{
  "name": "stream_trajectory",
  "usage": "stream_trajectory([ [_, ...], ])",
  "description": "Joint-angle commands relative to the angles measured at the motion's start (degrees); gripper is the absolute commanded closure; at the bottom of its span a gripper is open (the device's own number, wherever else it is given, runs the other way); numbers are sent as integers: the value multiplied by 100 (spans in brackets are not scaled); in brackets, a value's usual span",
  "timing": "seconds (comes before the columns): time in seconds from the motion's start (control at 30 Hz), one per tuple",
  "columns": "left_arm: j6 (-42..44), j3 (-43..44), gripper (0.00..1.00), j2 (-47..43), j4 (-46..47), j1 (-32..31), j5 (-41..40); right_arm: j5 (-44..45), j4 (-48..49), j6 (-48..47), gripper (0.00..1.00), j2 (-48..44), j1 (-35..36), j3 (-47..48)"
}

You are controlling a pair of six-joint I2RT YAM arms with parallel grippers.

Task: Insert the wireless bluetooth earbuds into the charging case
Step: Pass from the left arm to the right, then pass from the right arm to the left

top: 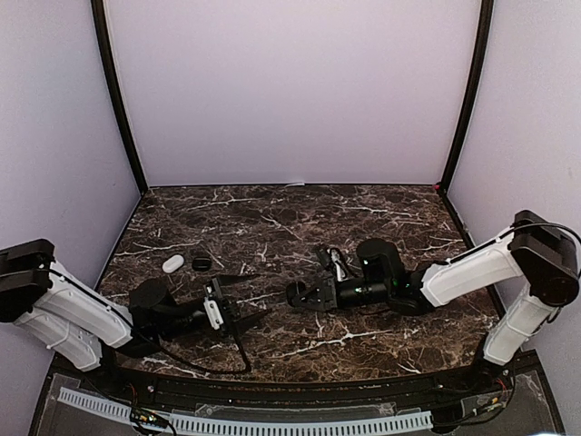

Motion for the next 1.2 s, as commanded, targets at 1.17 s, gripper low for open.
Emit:
stream_trajectory([
  [1.17,-5087,846,44,402,-677,2427,4879,-419,499,-6082,93,-80,429,503],
])
